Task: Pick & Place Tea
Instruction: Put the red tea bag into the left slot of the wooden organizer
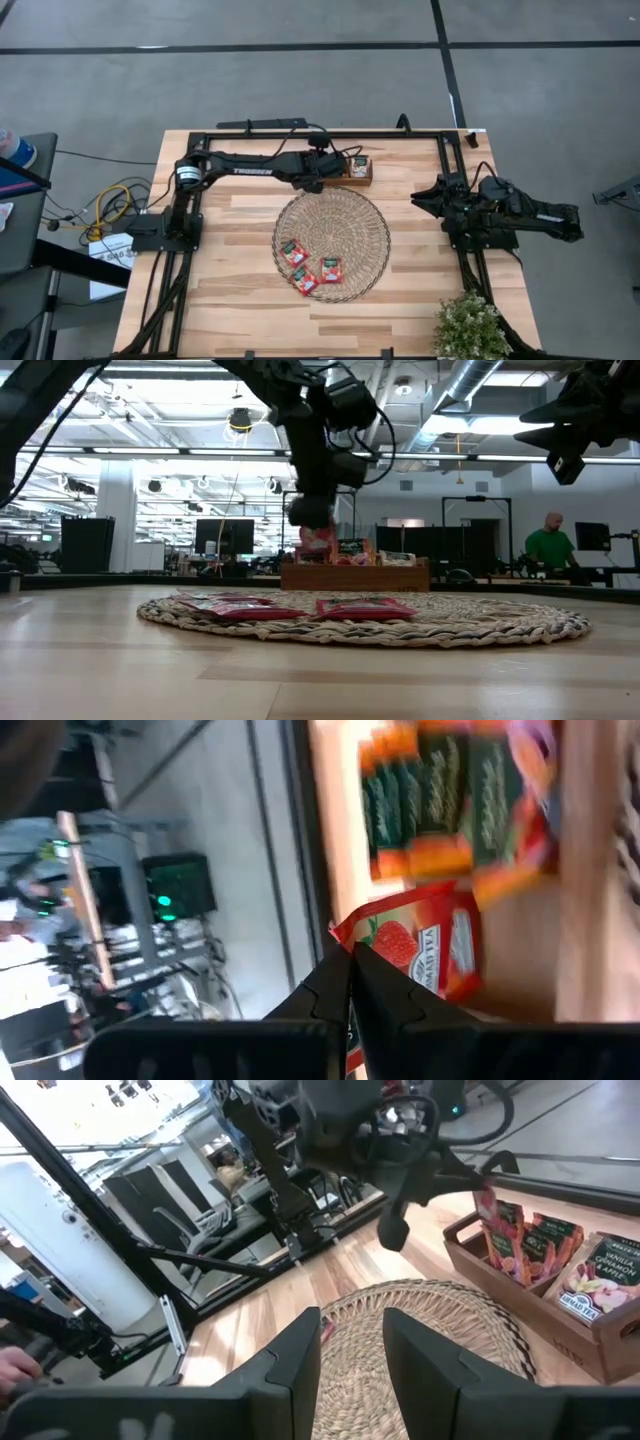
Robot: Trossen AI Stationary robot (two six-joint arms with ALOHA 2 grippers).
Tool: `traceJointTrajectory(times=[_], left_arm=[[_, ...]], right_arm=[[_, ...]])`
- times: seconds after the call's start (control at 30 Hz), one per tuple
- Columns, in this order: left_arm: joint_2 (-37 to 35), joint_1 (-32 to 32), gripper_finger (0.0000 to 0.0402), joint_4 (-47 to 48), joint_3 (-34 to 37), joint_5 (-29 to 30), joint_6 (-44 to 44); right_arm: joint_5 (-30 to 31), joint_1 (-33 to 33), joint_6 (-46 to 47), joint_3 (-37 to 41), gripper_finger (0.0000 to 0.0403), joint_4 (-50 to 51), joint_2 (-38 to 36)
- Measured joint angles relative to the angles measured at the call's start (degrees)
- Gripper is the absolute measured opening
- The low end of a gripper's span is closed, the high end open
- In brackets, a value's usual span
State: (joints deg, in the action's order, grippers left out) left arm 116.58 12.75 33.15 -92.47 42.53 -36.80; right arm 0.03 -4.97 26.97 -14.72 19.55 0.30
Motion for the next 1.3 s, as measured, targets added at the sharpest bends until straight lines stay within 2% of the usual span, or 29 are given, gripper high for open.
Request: traceJointTrajectory(times=[0.23, 0.4, 0.77, 1.3], left_arm=[[1.2, 0.1, 0.0002, -0.2, 0.0, 1.3, 0.2], [1.4, 0.1, 0.0002, -0.3, 0.0, -0.9, 3.0], [4.8, 0.2, 0.0002, 0.2, 0.0, 2.8, 3.2], [5.0, 0.2, 0.0002, 0.0, 0.0, 2.5, 5.8]], right_arm=[[0.0, 0.0, -0.4, 0.0, 0.0103, 0.0, 0.0], [0.0, 0.0, -0.4, 0.0, 0.0103, 0.1, 0.0], [0.0, 0.0, -0.4, 0.0, 0.0103, 0.1, 0.1], [0.0, 0.0, -0.4, 0.0, 0.0103, 0.1, 0.1]])
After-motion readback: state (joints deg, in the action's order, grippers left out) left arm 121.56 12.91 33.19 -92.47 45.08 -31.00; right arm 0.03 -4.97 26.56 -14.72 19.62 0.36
